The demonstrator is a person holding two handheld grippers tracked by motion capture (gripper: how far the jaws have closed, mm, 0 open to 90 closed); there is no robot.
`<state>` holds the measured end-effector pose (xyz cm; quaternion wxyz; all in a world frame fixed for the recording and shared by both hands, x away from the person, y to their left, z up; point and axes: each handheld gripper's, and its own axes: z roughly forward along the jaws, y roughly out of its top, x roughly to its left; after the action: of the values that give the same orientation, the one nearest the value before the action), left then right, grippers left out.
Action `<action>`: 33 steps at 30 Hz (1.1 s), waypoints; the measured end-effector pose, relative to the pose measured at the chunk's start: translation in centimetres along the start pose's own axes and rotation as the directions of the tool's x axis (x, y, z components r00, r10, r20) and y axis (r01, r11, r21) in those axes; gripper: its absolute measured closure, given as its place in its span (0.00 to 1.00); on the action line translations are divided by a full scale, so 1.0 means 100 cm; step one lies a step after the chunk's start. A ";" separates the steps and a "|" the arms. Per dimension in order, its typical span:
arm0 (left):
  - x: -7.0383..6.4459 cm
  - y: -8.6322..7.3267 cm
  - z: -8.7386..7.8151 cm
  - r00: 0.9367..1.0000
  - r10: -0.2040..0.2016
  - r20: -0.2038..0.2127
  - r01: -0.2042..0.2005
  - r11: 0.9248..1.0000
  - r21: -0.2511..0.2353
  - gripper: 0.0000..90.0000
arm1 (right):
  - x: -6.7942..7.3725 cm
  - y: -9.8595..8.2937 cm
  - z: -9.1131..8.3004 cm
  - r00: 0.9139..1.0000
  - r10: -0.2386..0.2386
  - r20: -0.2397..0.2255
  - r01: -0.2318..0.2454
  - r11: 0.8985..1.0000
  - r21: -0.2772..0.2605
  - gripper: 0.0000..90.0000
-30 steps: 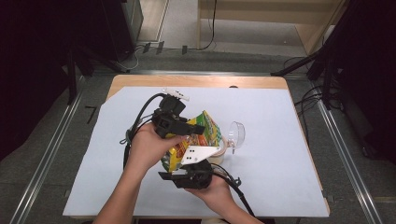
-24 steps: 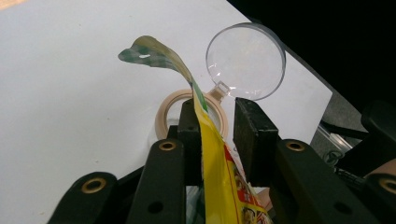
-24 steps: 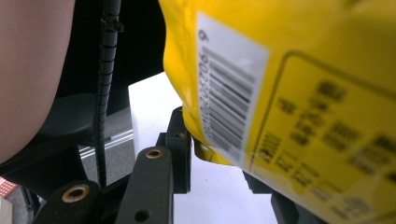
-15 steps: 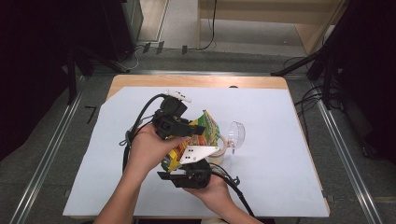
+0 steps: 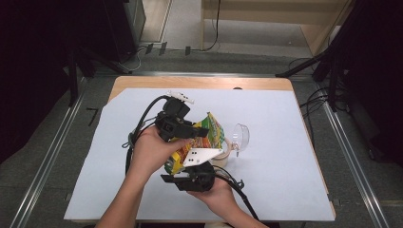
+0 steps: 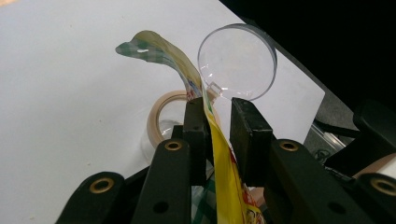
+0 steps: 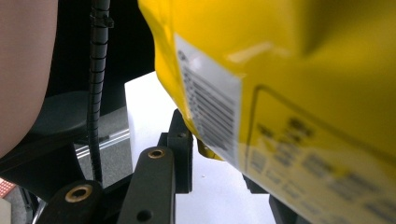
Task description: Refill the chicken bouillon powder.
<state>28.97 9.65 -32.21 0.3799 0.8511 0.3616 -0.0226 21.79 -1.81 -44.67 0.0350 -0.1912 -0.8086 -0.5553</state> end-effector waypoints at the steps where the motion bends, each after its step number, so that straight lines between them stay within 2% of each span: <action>1: 0.000 0.000 0.000 1.000 -0.001 0.002 0.001 1.000 0.000 0.85 | 0.000 0.000 0.000 1.000 -0.001 0.000 0.001 1.000 0.000 0.78; 13: 0.000 0.000 -0.001 1.000 -0.023 0.005 0.023 1.000 -0.002 0.85 | 0.001 0.000 0.000 1.000 0.004 -0.004 -0.004 1.000 -0.002 0.79; 17: 0.003 -0.001 -0.001 0.999 -0.037 0.019 0.037 0.999 0.001 0.86 | 0.001 0.001 0.000 1.000 0.001 -0.005 -0.001 1.000 -0.003 0.79; 33: 0.002 0.000 -0.002 0.999 -0.041 0.011 0.041 0.999 0.000 0.87 | 0.003 0.002 0.000 1.000 0.003 -0.014 -0.003 1.000 -0.005 0.79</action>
<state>29.04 9.90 -32.17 0.3813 0.8433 0.3770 -0.0351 21.56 -1.68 -44.42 0.0410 -0.1885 -0.8068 -0.5584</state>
